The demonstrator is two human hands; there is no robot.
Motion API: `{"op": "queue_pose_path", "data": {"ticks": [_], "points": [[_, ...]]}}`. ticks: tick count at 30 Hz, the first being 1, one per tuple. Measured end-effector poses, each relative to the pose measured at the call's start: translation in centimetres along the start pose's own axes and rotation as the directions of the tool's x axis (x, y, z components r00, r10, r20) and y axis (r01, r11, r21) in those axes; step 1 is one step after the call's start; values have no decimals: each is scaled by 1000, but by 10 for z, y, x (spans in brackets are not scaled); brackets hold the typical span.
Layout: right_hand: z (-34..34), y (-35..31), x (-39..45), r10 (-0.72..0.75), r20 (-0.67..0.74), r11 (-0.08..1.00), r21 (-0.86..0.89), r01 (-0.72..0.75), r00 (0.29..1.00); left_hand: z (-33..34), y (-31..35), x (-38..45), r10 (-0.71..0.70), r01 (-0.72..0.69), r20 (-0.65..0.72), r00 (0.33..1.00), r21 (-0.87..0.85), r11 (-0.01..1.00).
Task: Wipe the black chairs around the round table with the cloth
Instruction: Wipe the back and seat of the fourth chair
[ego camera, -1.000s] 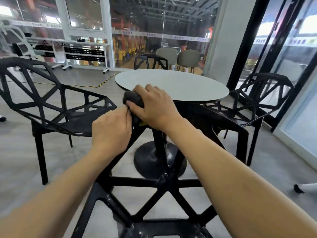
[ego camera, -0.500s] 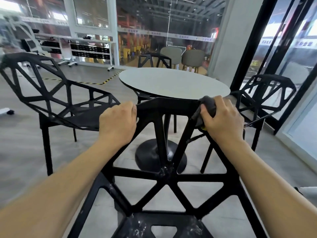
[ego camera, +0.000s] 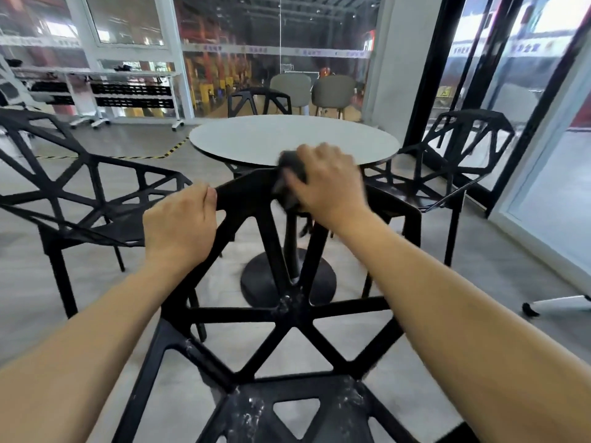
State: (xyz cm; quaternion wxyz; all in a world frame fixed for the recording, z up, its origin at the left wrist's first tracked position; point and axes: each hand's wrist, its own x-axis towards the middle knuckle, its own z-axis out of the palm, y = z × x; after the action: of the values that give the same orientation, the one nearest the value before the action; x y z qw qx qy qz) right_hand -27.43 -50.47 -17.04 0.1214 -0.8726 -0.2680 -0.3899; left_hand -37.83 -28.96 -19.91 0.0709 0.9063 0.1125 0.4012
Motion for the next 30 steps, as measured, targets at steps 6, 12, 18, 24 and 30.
{"op": "queue_pose_path", "data": {"ticks": [6,12,18,24,30], "points": [[-37,98,-99,350,-69,936,60,-346,934,3,2,-1,-44,44,-14,999,-19,999],[-29,70,-79,459,-130,888,52,-456,879,-5,4,3,-74,77,87,993,-30,997],[-7,9,-2,231,0,972,-47,-231,973,-4,4,5,-60,61,145,988,-5,998],[11,-69,36,-90,131,992,95,77,987,-11,-15,-5,-26,63,145,989,-257,964],[25,-66,27,-96,-21,986,135,98,995,-6,-82,-110,-183,450,438,880,-646,617]]}}
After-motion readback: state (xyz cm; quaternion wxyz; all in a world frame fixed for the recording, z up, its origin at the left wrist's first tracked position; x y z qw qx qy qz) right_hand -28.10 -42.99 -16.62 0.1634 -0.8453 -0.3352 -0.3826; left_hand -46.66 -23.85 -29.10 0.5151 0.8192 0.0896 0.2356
